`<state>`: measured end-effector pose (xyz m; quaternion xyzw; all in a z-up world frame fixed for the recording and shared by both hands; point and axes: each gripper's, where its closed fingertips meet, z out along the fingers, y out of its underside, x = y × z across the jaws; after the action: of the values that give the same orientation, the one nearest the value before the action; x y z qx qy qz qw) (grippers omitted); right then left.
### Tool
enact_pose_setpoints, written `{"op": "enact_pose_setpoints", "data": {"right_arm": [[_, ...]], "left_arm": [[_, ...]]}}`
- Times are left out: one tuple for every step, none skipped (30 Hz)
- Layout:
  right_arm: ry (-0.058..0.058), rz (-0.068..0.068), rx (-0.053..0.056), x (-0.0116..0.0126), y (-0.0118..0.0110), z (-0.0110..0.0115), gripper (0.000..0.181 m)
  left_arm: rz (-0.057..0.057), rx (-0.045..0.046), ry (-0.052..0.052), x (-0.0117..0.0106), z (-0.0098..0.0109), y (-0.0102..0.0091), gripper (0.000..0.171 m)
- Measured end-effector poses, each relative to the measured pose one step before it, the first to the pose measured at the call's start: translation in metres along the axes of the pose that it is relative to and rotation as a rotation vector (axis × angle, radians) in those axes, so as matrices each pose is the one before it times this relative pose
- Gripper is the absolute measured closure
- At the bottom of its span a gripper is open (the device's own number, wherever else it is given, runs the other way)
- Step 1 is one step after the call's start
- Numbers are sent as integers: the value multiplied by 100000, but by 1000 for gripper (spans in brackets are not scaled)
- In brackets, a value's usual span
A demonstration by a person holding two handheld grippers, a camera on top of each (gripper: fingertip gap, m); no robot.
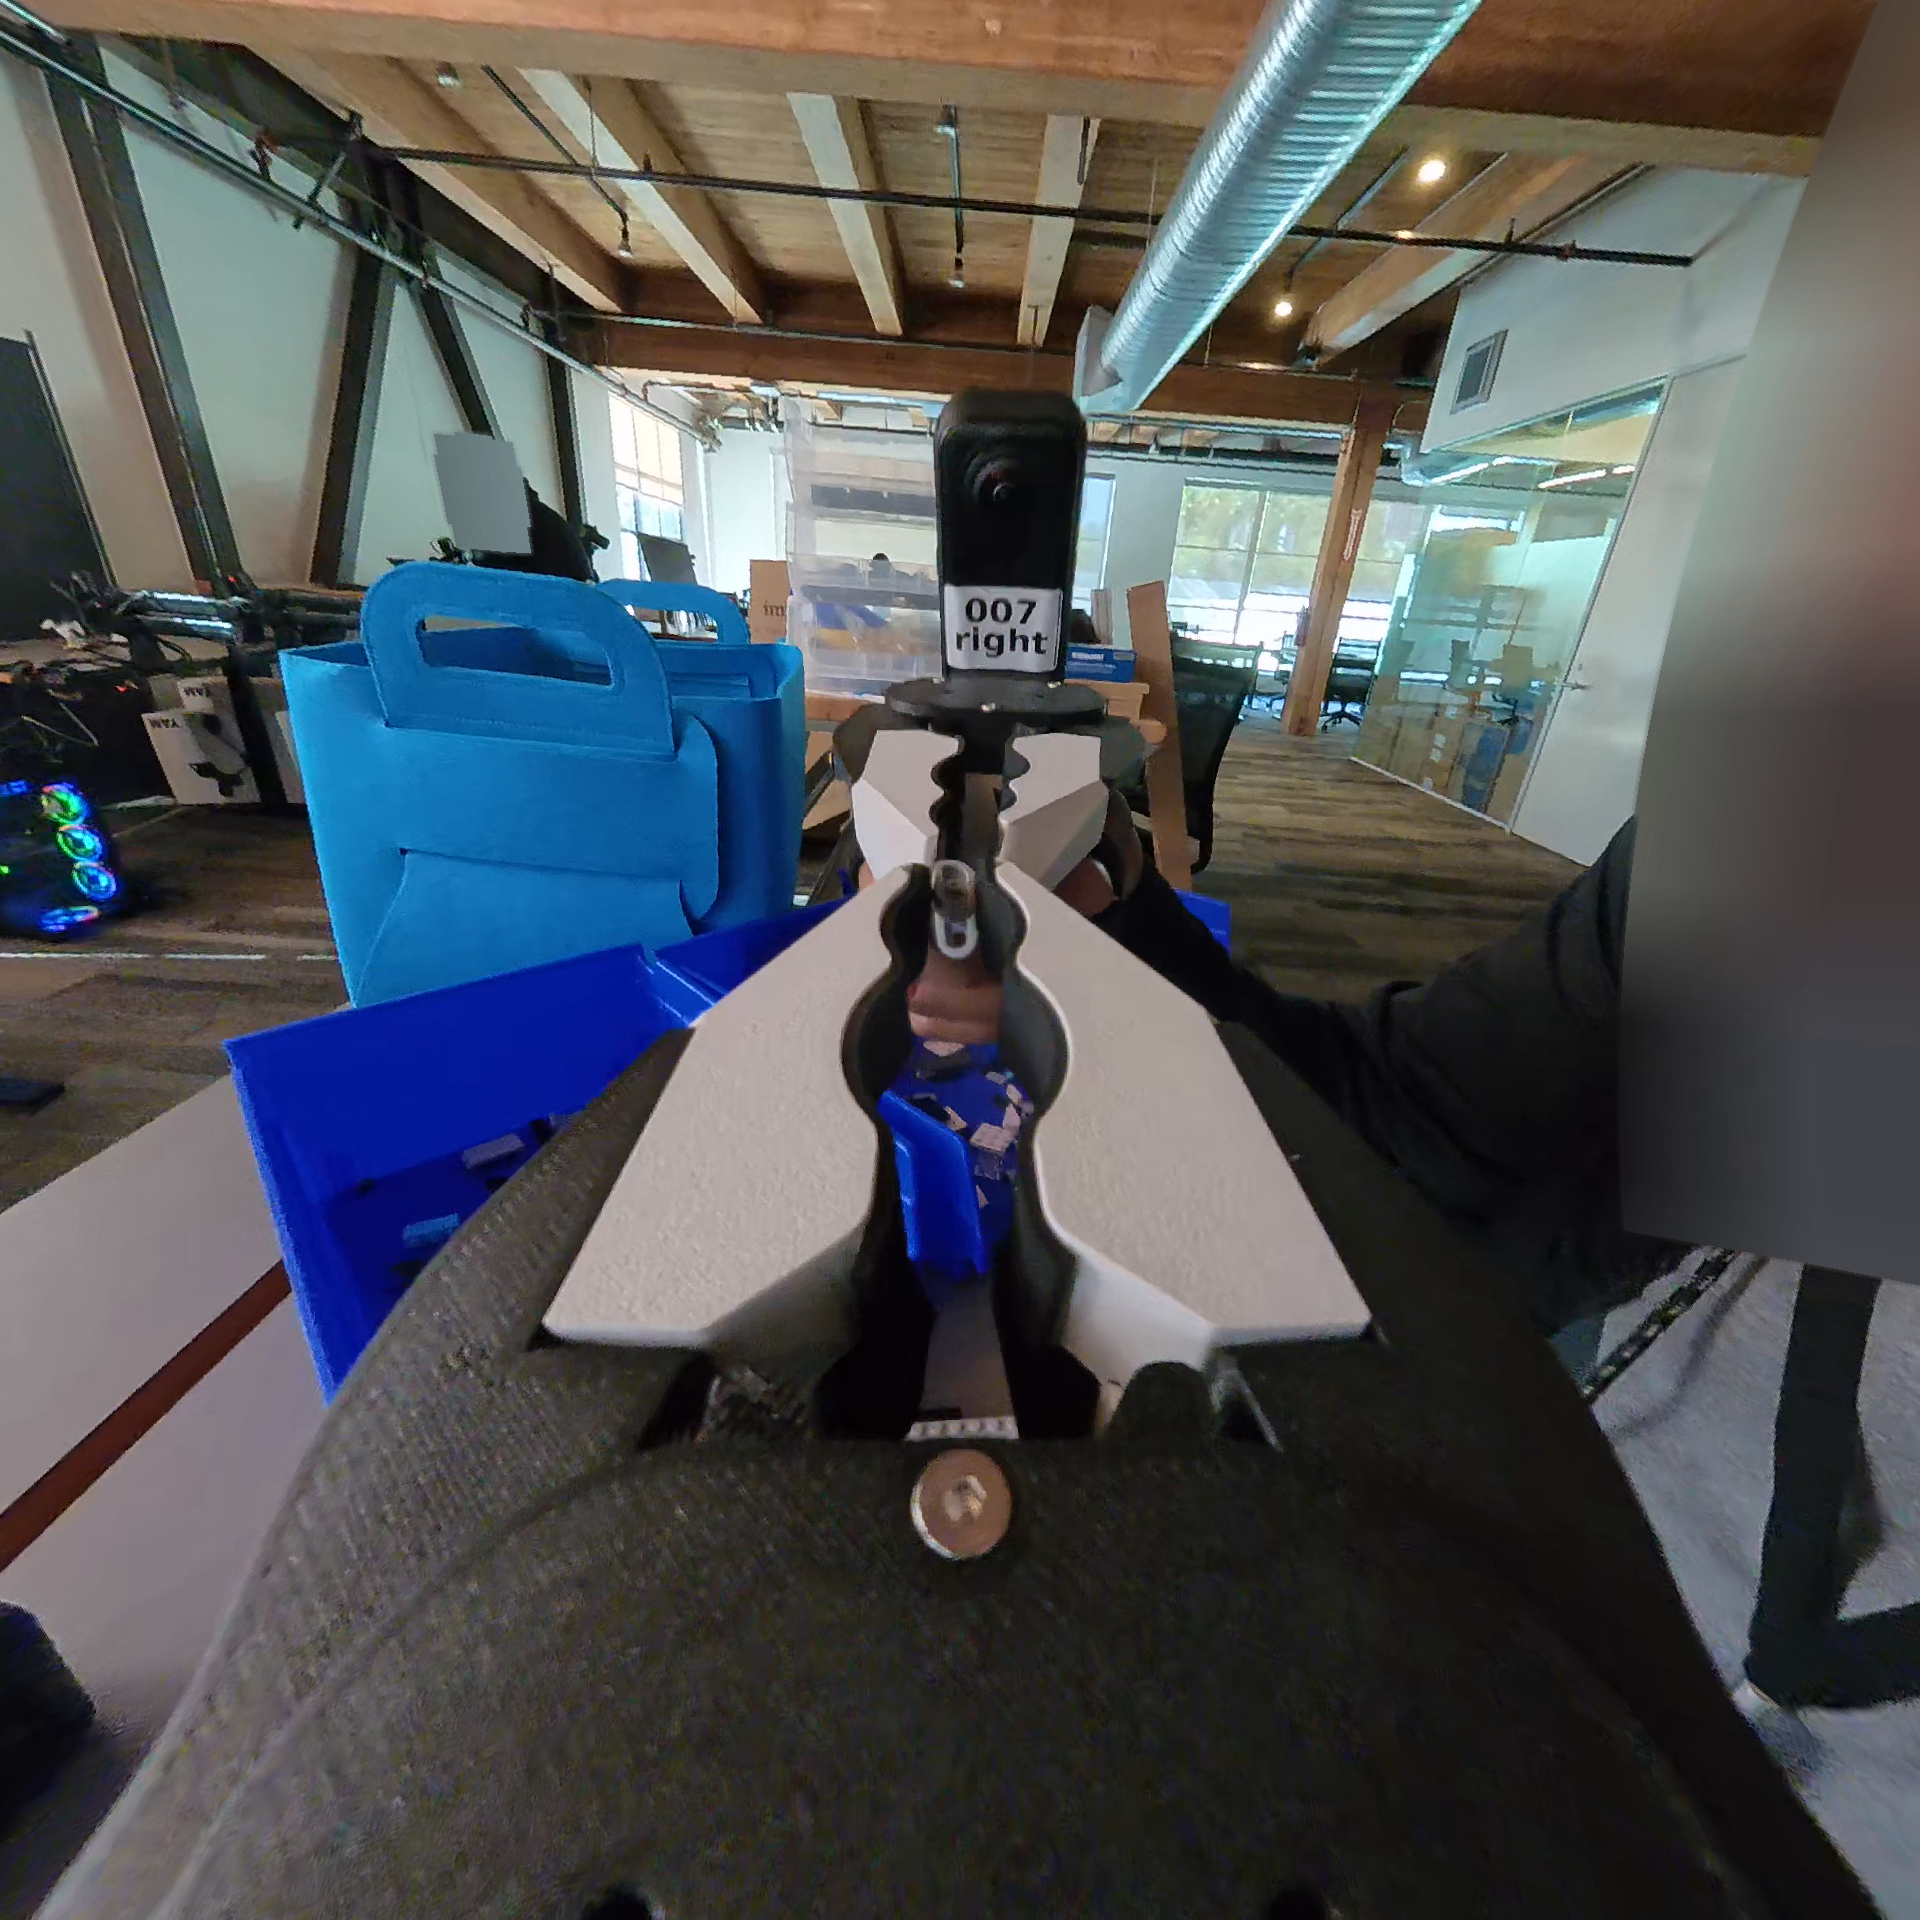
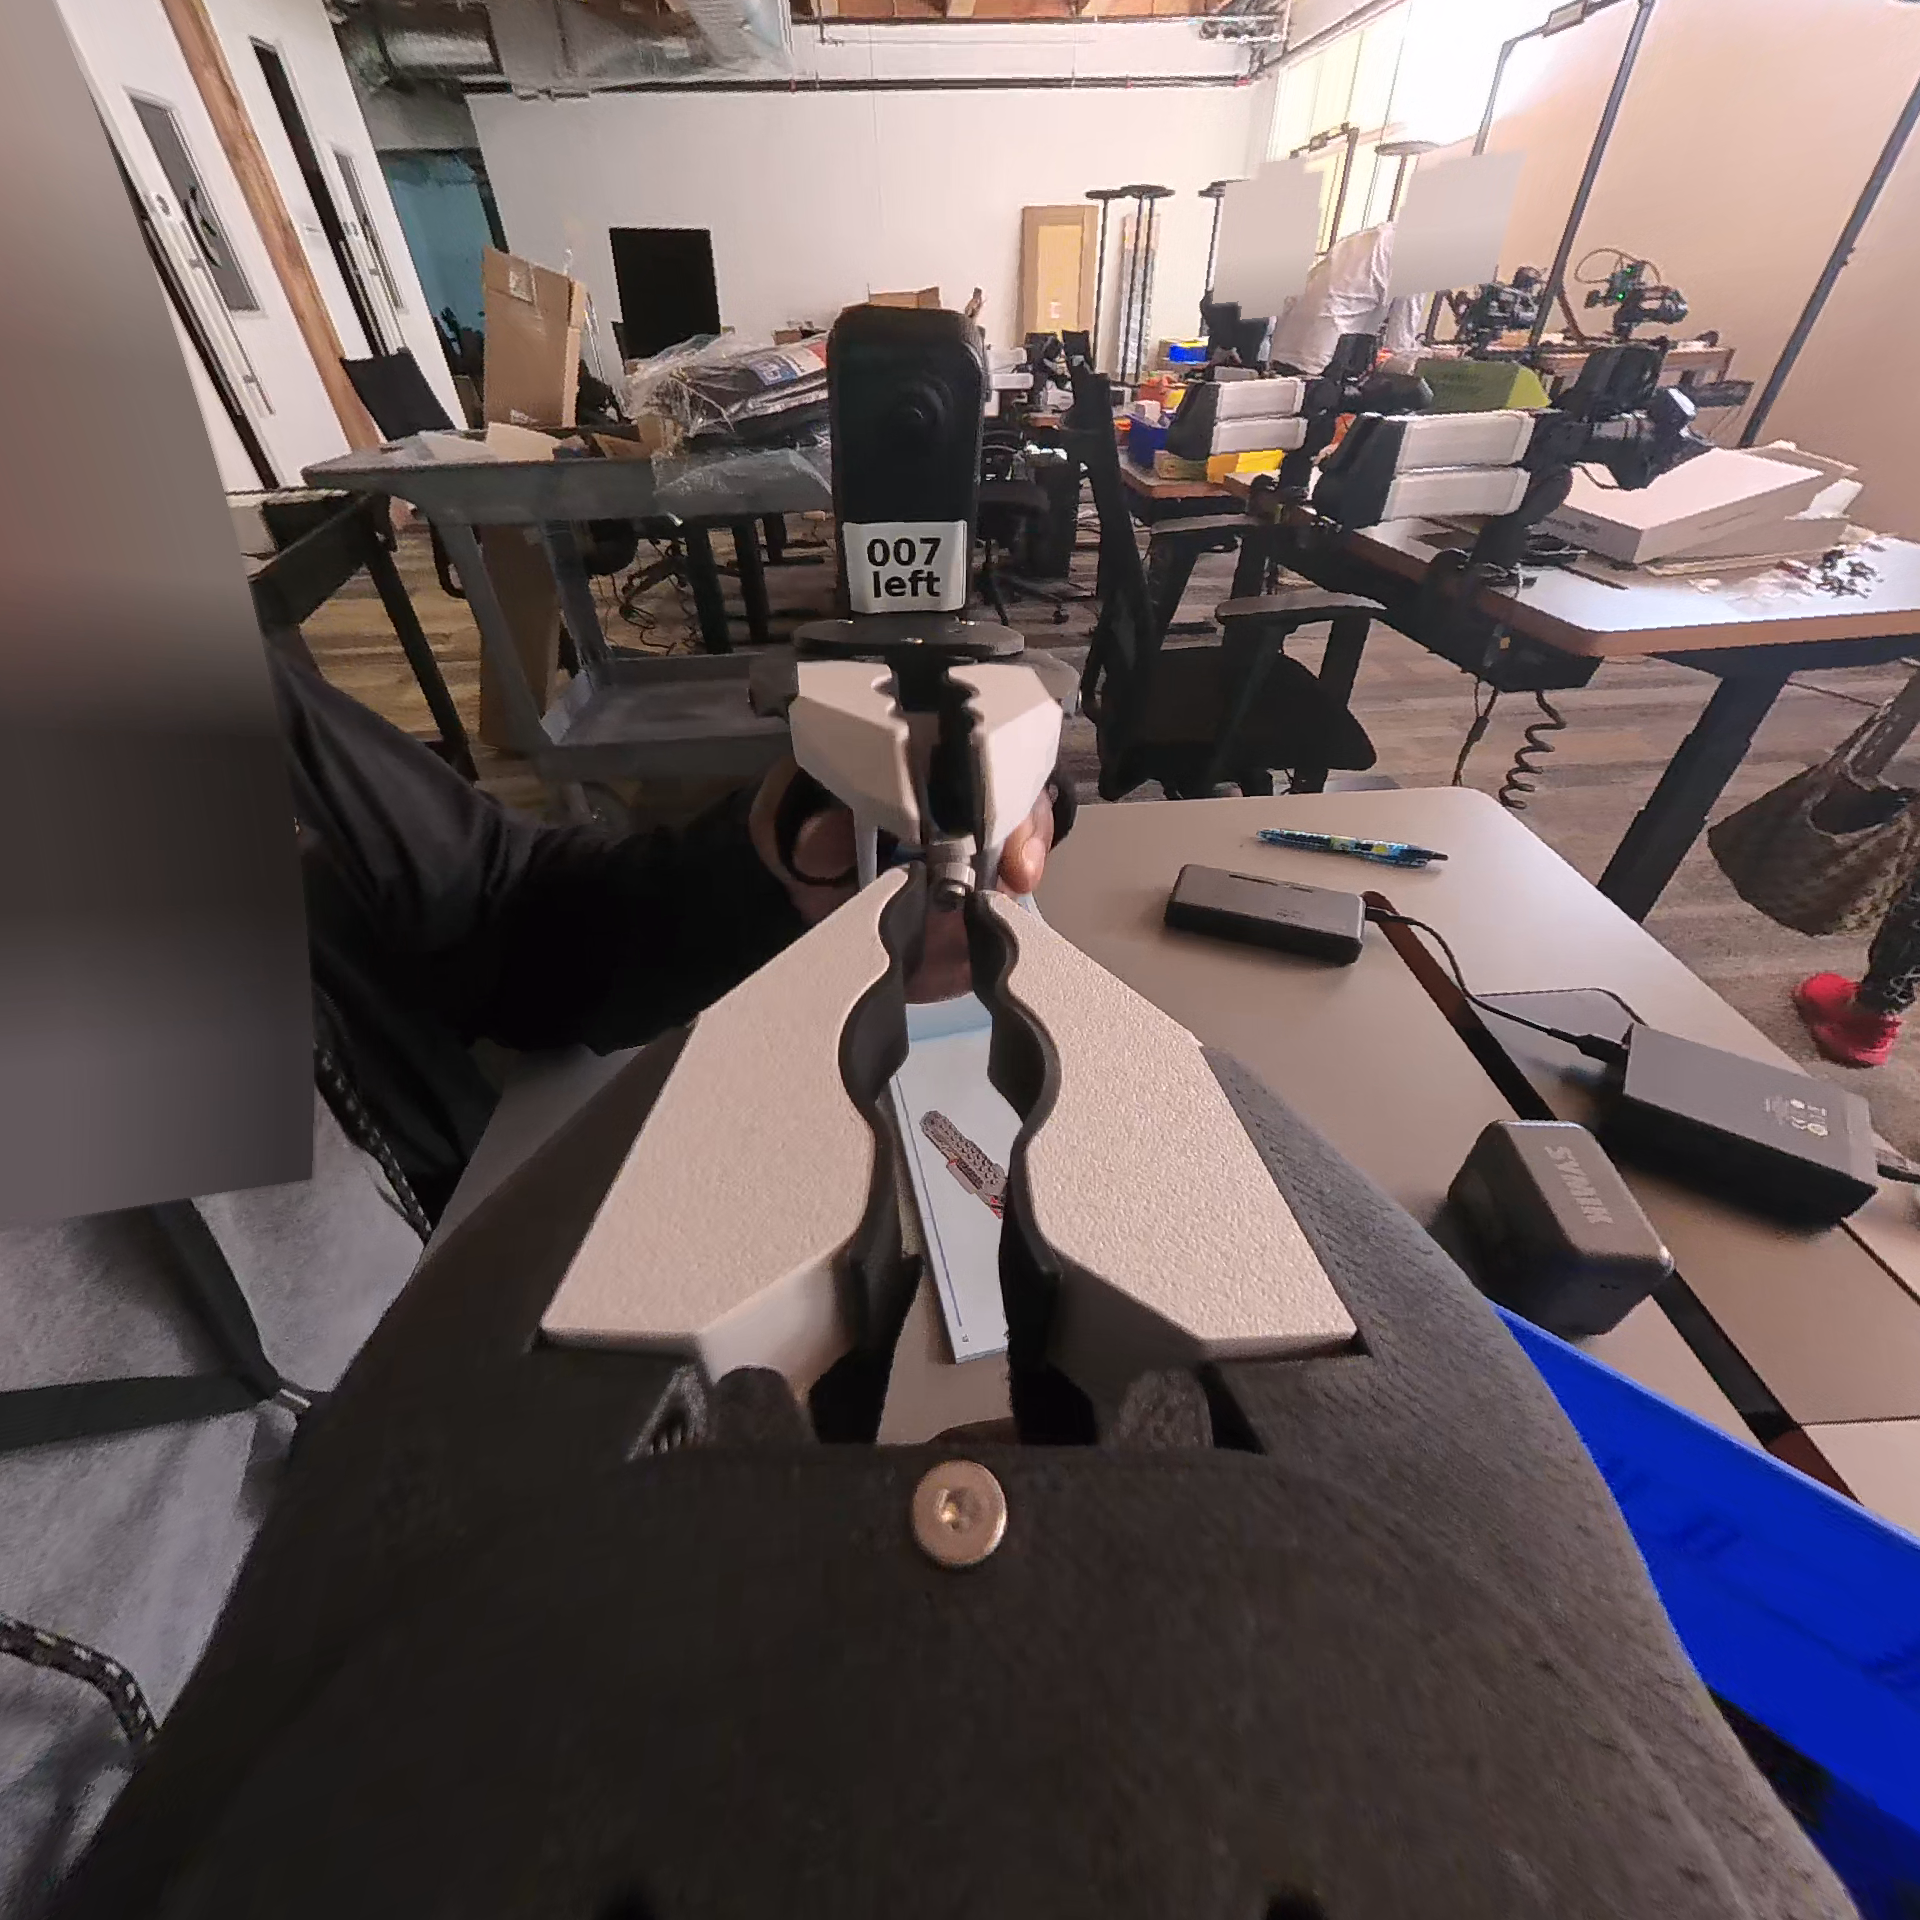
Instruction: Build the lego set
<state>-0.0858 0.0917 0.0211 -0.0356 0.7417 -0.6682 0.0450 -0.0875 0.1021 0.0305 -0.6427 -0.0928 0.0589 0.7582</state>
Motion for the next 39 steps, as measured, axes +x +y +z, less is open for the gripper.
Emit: {"op": "enact_pose_setpoints", "data": {"right_arm": [[119, 493, -11, 34, 31, 98, 173], [-39, 573, 127, 19, 38, 129, 173], [-228, 550, 216, -11, 43, 168, 173], [-126, 443, 60, 13, 63, 177, 173], [115, 226, -164, 35, 104, 175, 173], [59, 237, -544, 34, 147, 136, 172], [-47, 312, -768, 19, 171, 79, 172], [121, 296, -631, 32, 153, -10, 172], [315, 378, -607, 36, 201, -91, 172], [404, 600, -732, 27, 330, -104, 173], [498, 1065, -874, 56, 477, -99, 173], [451, 1452, -1302, 82, 629, -26, 173], [541, 1371, -1497, 114, 708, 5, 173], [720, 1266, -1186, 163, 670, 36, 173], [814, 1516, -1035, 189, 681, 69, 173], [853, 1665, -962, 170, 724, 115, 173], [738, 1733, -855, 98, 778, 159, 173], [751, 1853, -931, 43, 872, 182, 173], [826, 1890, -1182, 42, 951, 204, 173], [861, 1690, -1131, 43, 957, 171, 173], [885, 1536, -377, 48, 816, 133, 173], [507, 1807, 583, 27, 641, 121, 173], [-268, 2155, 1010, -60, 496, 146, 173], [-742, 1893, 1120, -146, 349, 164, 173], [-405, 942, 365, -113, 300, 191, 173], [697, -98, -443, 13, 293, 185, 173], [821, -470, -490, 10, 182, 142, 173], [-224, -405, -419, -171, 71, 112, 173], [-897, -189, -333, -238, -12, 92, 173], [-893, -61, -370, -179, 5, 94, 173], [-895, 218, -674, -114, 112, 142, 173], [-1003, 588, -1082, -90, 263, 211, 173], [-819, 769, -1282, -37, 369, 250, 173], [-489, 757, -1387, -10, 438, 251, 173], [-226, 751, -1413, -14, 468, 231, 173], [-295, 854, -1314, -89, 466, 217, 173], [-633, 998, -993, -226, 441, 189, 173], [-776, 970, -760, -325, 452, 163, 173], [-677, 713, -828, -383, 533, 157, 173]], "left_arm": [[163, 1149, -286, -43, -72, -195, 162], [0, 872, -139, -24, -51, -131, 163], [-529, 61, 241, 10, 10, 29, 164], [-941, -1244, 657, 35, 106, 271, 166], [-571, -1649, -202, -82, 130, 345, 166], [439, -467, -562, -102, 73, 163, 166], [291, 274, -270, -69, -24, -15, 166], [-247, 525, -326, -121, -153, -119, 166], [-335, 734, -1129, -276, -315, -211, 166], [-185, 1080, -1839, -426, -475, -234, 165], [-802, 1492, -2182, -579, -635, -210, 165], [-1903, 1549, -2041, -680, -720, -84, 165], [-2747, 1177, -2240, -828, -779, 102, 165], [-3073, 801, -3001, -995, -801, 270, 165], [-3151, 525, -3701, -1058, -841, 419, 165], [-2873, 987, -3965, -1001, -885, 500, 165], [-2713, 1897, -4207, -908, -951, 548, 165], [-2748, 1566, -3442, -698, -947, 689, 165], [-2340, 1431, -3537, -607, -951, 728, 165], [-2043, 2076, -3641, -566, -887, 564, 165], [-2210, 1694, -2612, -428, -790, 414, 165], [-2077, 2103, -2405, -386, -720, 104, 165], [-1469, 3401, -2638, -410, -686, -292, 165], [-716, 4183, -2321, -355, -596, -531, 165], [-255, 3658, -1035, -192, -432, -520, 165], [-1104, 2497, -1472, -236, -324, -393, 165], [-1634, 1805, -1318, -133, -222, -347, 165], [310, 1304, 855, 218, -75, -298, 165], [459, -230, 135, 74, 42, -40, 165], [247, -1641, -50, 65, 102, 150, 165], [695, -1243, 577, 188, 100, 169, 165], [870, -961, 468, 178, 67, 191, 165], [477, -1423, 81, 69, 62, 299, 165], [-124, -1750, 362, 79, 29, 369, 164], [-546, -1795, 900, 186, -30, 426, 164], [-638, -2346, 1112, 286, -114, 558, 164], [-499, -3426, 849, 355, -214, 788, 163], [20, -4554, 382, 392, -326, 1071, 162], [561, -5860, 253, 525, -404, 1400, 161]]}}
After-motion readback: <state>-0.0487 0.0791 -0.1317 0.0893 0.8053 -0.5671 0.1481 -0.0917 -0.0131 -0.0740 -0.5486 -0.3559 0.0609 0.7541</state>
